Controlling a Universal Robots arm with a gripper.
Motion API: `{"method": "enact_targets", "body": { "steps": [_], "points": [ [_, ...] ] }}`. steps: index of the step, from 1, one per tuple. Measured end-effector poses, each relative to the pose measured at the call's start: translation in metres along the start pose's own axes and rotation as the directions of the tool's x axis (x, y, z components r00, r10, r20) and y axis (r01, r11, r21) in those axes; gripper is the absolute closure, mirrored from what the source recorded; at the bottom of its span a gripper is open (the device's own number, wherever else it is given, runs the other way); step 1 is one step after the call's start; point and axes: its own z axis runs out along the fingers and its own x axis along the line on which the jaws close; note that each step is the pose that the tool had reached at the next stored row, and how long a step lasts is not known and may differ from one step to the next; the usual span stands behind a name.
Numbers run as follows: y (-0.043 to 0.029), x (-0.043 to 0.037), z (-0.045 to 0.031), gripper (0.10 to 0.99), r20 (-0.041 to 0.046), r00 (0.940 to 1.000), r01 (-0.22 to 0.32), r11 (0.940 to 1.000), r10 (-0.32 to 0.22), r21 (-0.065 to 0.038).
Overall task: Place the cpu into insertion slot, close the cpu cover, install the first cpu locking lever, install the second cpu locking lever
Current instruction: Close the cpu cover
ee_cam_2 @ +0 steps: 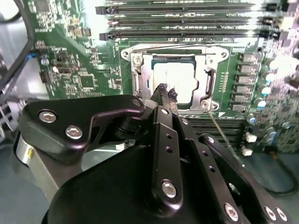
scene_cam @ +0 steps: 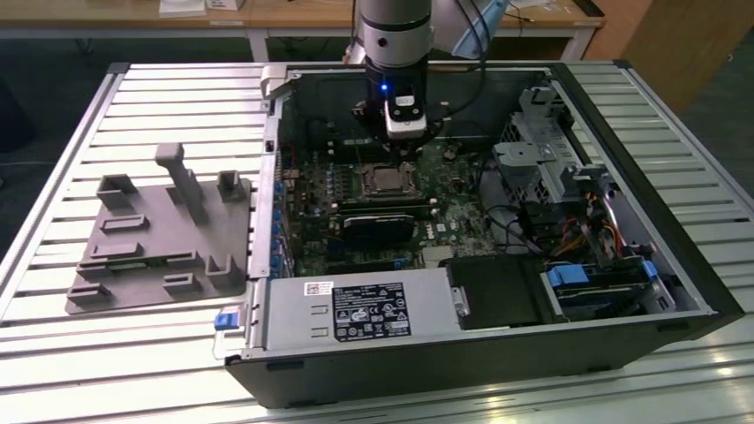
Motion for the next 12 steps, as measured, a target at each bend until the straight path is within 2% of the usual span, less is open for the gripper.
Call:
{"method": "enact_targets", "body": {
  "steps": [3,6,9,12],
  "points": [
    [0.0000,0.0000,0.0002,0.984,-0.0011,0.9985,0.054,0.9985,-0.055,-0.003],
    [0.0000,0.0000,0.0004,0.984,-0.0021,0.9941,0.108,0.9941,-0.108,-0.006],
    [0.0000,0.0001,0.0008,0.984,-0.0032,0.9869,0.161,0.9868,-0.161,-0.009],
    [-0.0001,0.0001,0.0013,0.984,-0.0051,0.9770,0.213,0.9770,-0.213,-0.009]
  ]
}}
